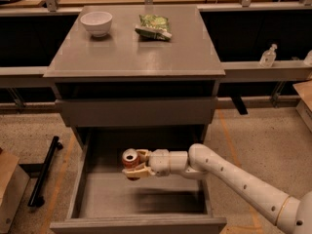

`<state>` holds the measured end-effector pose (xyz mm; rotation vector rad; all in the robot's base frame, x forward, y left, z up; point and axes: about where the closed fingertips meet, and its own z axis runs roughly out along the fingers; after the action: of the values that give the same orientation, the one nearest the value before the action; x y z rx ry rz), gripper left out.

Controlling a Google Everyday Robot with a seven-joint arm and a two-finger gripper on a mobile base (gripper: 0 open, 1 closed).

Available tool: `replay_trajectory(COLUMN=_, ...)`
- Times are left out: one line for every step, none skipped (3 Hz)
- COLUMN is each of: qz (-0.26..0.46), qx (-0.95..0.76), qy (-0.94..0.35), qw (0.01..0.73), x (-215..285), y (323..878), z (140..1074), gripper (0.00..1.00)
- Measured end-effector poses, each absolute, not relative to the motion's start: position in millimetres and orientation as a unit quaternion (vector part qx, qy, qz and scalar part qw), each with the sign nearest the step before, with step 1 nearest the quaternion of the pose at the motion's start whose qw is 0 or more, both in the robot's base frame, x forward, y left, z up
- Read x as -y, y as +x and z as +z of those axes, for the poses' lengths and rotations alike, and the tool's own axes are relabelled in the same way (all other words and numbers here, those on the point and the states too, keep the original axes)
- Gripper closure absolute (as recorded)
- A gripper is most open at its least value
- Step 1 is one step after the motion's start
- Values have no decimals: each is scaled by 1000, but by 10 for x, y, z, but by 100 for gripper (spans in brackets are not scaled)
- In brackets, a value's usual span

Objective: Place coke can into middle drawer

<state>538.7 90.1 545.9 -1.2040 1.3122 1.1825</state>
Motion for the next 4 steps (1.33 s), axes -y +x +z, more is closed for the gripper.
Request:
replay_trajectory(qz=485, qx=-529, qy=-506, qw=479, x=-953, y=5370, z=5405, gripper=100)
replay_trajectory(qz=495, qx=-515, qy=-513, qw=476, x=-1104, y=5327, z=5250, gripper=100)
replay_trajectory(qz=512, qx=-510, qy=-512, qw=464, x=-1313, y=5269, z=4991, gripper=83)
replay_trajectory(qz=525, qx=-511, qy=-516, qw=444, x=-1536, y=5186, z=4701, gripper=59)
